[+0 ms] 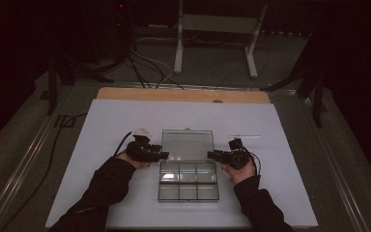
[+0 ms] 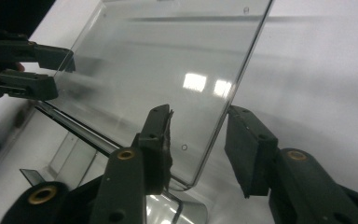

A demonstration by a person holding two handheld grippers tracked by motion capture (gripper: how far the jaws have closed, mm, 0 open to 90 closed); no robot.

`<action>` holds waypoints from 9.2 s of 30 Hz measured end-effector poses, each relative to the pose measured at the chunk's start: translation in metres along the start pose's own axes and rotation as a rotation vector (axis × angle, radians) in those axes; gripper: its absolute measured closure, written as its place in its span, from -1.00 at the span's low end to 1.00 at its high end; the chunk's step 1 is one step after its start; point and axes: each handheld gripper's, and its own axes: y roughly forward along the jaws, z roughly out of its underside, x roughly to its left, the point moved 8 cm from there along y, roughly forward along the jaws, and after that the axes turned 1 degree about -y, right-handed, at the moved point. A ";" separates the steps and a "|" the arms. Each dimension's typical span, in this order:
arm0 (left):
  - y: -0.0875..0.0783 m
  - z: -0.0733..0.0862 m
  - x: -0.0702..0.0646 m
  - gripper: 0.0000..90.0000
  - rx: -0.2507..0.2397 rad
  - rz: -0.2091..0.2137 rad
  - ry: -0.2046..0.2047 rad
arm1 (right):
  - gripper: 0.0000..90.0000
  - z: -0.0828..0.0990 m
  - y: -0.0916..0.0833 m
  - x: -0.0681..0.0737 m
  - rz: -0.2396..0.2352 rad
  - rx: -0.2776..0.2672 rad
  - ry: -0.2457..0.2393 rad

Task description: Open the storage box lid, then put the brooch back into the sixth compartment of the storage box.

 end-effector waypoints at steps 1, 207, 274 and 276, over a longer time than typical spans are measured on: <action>0.001 0.001 -0.001 0.05 0.002 0.006 -0.001 | 0.35 0.001 0.000 -0.001 0.006 0.003 -0.004; -0.063 0.023 -0.027 -0.96 -0.209 0.026 0.179 | 0.82 0.047 -0.092 -0.006 0.143 0.022 -0.186; -0.065 0.022 -0.028 -0.96 -0.216 0.029 0.181 | 0.81 0.064 -0.052 0.075 -0.072 0.124 -0.333; -0.065 0.022 -0.028 -0.96 -0.217 0.029 0.179 | 0.81 0.065 -0.051 0.076 -0.075 0.129 -0.334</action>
